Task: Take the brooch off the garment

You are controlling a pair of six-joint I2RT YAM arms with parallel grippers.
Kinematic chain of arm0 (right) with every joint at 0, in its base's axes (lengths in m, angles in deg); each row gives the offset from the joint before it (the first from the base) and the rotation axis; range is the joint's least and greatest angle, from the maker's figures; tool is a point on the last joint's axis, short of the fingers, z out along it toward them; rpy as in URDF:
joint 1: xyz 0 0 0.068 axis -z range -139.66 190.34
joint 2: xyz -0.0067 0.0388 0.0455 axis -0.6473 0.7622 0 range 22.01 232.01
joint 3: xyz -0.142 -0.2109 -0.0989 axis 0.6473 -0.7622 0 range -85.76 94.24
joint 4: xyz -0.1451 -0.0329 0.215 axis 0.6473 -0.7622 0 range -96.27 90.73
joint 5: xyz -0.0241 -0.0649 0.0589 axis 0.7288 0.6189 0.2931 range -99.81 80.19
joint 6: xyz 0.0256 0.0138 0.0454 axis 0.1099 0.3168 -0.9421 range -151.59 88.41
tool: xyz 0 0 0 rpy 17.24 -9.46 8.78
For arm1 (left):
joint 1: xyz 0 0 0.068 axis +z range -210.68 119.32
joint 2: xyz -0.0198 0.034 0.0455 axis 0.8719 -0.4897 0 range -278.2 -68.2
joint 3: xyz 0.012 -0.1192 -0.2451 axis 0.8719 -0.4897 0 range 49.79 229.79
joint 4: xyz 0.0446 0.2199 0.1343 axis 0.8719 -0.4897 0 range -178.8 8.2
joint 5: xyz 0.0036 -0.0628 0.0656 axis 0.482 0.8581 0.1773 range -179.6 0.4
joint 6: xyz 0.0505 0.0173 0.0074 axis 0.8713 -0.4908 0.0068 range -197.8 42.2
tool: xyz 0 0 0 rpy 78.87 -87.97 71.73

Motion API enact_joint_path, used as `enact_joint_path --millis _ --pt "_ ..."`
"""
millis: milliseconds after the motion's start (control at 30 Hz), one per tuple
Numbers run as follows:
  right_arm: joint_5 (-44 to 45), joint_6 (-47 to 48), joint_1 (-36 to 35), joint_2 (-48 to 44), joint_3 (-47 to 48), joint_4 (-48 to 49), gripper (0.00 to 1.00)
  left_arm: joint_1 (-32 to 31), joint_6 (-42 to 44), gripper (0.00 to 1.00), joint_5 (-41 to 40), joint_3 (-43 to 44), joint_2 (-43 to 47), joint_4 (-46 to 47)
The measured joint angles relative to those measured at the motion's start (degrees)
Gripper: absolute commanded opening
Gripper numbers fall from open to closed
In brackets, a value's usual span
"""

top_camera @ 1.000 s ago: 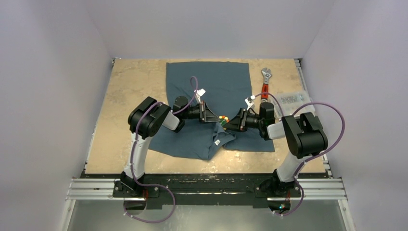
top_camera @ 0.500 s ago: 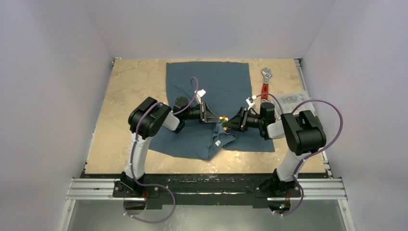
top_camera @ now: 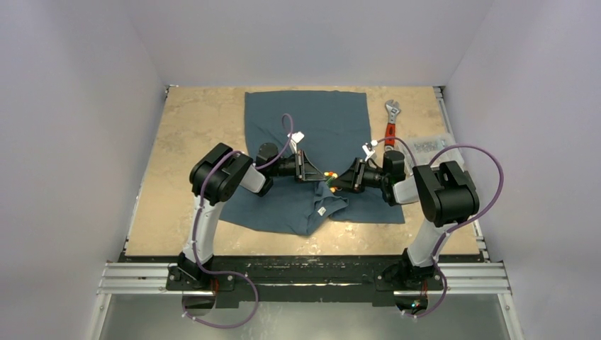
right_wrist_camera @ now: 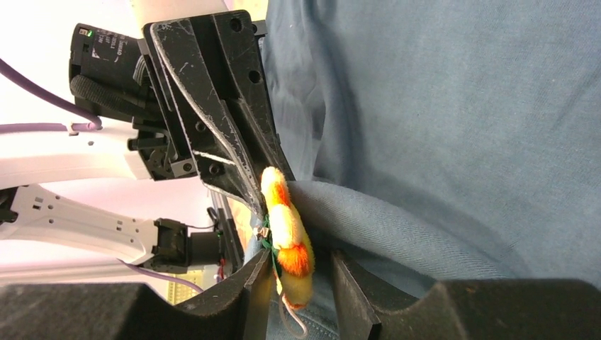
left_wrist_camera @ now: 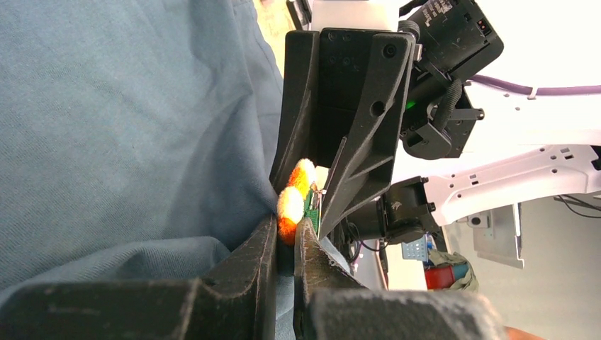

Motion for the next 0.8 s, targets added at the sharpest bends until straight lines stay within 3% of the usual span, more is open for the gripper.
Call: enact_joint_path --millis 133,467,633,800 --pt "-0.17 -0.59 -0.02 0.02 0.0 1.18 0.35 -0.02 -0.37 0.0 -0.07 0.0 0.0 0.26" --pt "-0.39 -1.99 -0.02 0.02 0.0 3.21 0.35 -0.28 -0.85 0.0 -0.24 0.02 0.0 0.33" --pt "-0.44 -3.02 -0.02 0.07 -0.02 4.48 0.19 -0.7 -1.09 0.0 -0.31 0.02 0.0 0.52" --pt "-0.74 -3.28 0.0 0.39 -0.02 5.07 0.27 -0.63 -1.29 0.0 -0.57 0.02 0.0 0.48"
